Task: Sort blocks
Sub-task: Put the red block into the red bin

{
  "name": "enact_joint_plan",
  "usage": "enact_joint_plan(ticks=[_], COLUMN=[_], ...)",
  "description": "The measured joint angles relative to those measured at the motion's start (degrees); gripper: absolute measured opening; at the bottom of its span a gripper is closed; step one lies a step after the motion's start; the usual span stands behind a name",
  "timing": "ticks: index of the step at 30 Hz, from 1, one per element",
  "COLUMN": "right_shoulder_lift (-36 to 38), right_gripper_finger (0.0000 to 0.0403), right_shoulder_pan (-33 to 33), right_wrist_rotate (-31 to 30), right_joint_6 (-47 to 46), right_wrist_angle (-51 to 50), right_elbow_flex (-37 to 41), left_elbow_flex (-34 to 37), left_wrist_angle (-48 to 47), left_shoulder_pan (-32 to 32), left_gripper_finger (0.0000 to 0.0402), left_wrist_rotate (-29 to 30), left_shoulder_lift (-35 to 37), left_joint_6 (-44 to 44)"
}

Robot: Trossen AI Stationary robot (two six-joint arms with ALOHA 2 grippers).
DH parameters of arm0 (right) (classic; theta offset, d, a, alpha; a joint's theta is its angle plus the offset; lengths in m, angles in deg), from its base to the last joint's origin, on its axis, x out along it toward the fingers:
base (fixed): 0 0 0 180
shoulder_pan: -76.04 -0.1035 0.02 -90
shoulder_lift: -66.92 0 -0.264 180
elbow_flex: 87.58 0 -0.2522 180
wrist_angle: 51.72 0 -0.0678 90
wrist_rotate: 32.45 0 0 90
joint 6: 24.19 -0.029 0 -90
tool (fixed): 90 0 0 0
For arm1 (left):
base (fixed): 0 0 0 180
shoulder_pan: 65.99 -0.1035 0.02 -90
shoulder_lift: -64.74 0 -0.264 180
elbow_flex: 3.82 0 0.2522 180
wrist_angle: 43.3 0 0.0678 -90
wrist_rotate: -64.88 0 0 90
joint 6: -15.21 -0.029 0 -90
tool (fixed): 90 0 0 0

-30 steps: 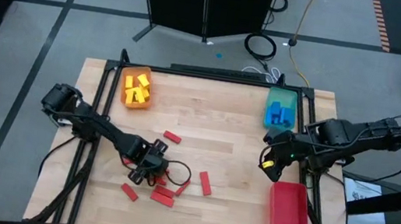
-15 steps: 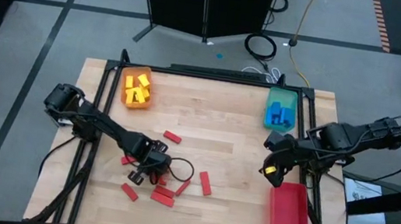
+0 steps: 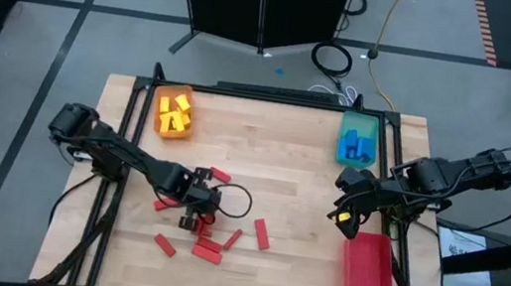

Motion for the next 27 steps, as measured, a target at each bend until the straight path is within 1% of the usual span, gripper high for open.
enact_joint_plan(ticks=[4,6,9,14,17,19,23,27], right_shoulder_lift=[0.0,0.0,-0.1,-1.0,-1.6,-1.5,-0.9,-0.2], right_gripper_finger=[0.0199,0.0199,0.0199,0.0199,0.0199,0.0199,0.0199,0.0199], right_shoulder_pan=[-0.1,-0.1,-0.1,-0.1,-0.7,-1.9,-4.6,-6.5], right_wrist_rotate=[-1.7,-1.7,-2.5,-10.2,-16.1,-18.9,-21.4,-26.0], right_joint_6=[1.1,1.8,1.9,1.5,1.9,2.6,0.7,-3.9], right_wrist_angle=[0.2,0.4,0.5,0.6,0.6,0.6,-0.4,-4.4], right_elbow_flex=[0.0,0.0,0.0,0.0,0.0,0.0,0.0,0.0], left_elbow_flex=[-1.8,-2.6,-2.9,-2.9,-2.9,-3.0,-3.0,-3.0], left_wrist_angle=[-1.6,-1.6,-0.9,2.9,8.7,14.6,28.8,43.1], left_shoulder_pan=[-0.2,-0.6,-1.3,-2.8,-3.8,-4.6,-5.6,-5.7], left_gripper_finger=[0.0017,0.0010,0.0009,0.0010,0.0010,0.0010,0.0010,0.0011], left_wrist_rotate=[3.0,3.5,3.6,4.0,4.0,4.0,4.2,3.5], left_shoulder_lift=[2.7,4.4,5.8,8.7,10.6,12.2,13.4,12.9], left_joint_6=[4.3,5.9,8.5,14.1,16.3,17.7,18.1,18.2])
